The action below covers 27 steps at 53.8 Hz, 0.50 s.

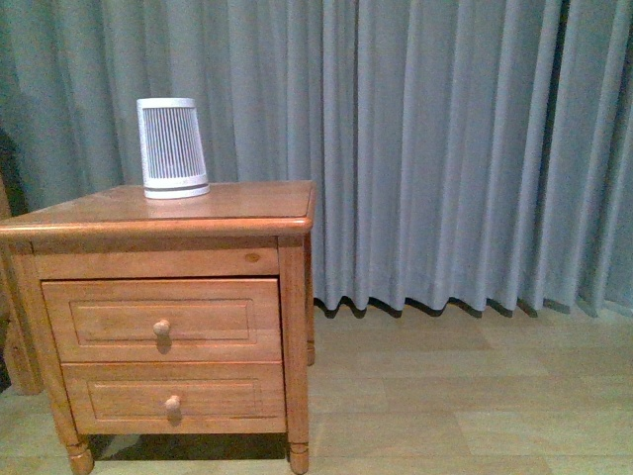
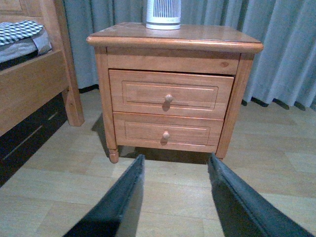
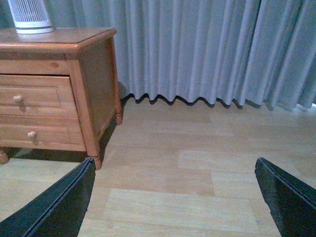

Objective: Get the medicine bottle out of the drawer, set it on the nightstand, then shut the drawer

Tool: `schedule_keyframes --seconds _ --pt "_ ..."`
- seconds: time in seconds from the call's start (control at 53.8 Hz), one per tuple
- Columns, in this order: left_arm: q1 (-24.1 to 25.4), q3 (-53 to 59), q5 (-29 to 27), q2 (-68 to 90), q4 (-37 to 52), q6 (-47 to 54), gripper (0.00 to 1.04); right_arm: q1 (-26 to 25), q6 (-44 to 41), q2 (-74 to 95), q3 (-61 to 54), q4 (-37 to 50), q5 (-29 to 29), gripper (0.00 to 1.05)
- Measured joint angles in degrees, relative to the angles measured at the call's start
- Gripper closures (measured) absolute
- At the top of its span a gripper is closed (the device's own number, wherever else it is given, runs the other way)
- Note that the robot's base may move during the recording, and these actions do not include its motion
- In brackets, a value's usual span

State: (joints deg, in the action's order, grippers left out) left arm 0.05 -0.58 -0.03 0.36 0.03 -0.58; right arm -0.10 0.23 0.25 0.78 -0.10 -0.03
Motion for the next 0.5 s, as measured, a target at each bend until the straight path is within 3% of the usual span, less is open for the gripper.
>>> schedule_keyframes --seconds 0.279,0.501 --pt "0.0 0.0 0.0 0.0 0.0 0.04 0.05 0.0 0.0 0.0 0.0 0.0 0.0 0.07" --pt "0.0 0.0 0.0 0.0 0.0 0.11 0.07 0.0 0.0 0.0 0.0 0.0 0.0 0.07"
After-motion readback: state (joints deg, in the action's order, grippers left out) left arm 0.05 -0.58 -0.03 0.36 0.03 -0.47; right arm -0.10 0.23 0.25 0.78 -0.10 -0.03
